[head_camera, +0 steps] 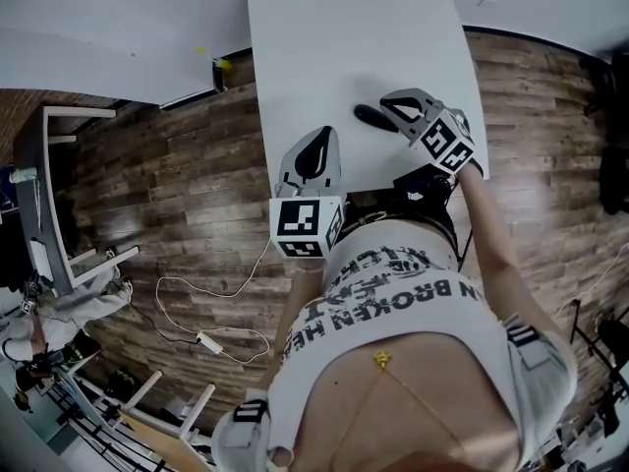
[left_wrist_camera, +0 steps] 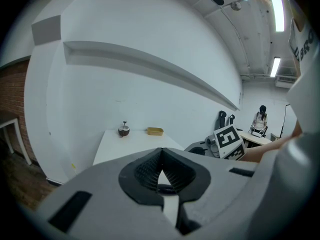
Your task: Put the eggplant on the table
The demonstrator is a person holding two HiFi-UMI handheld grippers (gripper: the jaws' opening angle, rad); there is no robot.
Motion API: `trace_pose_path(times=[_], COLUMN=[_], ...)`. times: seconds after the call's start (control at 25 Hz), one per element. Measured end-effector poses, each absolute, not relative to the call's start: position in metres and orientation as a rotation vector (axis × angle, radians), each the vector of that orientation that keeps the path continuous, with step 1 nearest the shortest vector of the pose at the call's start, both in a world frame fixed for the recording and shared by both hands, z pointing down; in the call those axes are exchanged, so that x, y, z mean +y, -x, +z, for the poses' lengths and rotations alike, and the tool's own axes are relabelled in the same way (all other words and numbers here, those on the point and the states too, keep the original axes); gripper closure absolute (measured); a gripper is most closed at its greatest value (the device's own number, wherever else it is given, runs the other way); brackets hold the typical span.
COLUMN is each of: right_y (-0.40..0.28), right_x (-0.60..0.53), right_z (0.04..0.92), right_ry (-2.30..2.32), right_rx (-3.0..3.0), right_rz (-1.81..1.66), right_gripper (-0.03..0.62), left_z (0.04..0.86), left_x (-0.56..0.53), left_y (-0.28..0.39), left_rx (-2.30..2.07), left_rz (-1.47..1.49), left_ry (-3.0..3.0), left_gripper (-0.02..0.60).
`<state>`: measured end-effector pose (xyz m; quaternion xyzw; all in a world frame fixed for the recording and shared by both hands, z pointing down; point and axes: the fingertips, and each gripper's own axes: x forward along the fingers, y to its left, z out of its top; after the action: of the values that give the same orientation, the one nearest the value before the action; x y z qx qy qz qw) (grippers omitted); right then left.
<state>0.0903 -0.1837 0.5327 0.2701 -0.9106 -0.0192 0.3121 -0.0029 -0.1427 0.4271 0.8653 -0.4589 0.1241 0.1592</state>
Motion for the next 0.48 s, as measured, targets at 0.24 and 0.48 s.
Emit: trace_pose_path(times=[0.24,0.48], right_y=[-0.082,-0.077], right_x=[-0.176,-0.163], right_z=[0.486,0.446], right_ry=[-0.809,-0.857], right_rx=[-2.552,-2.677], right_rz=[-0.012,-0.002], right_gripper=[0.586,0.586], left_z=[0.425,0.414], left_x=[-0.147,-0.154], left_y=[-0.004,-0.015], left_rx=[-1.291,-1.267], left_rz=[0.330,0.293], left_ry=[-2.485,-2.525], left_gripper=[0.583,0.583])
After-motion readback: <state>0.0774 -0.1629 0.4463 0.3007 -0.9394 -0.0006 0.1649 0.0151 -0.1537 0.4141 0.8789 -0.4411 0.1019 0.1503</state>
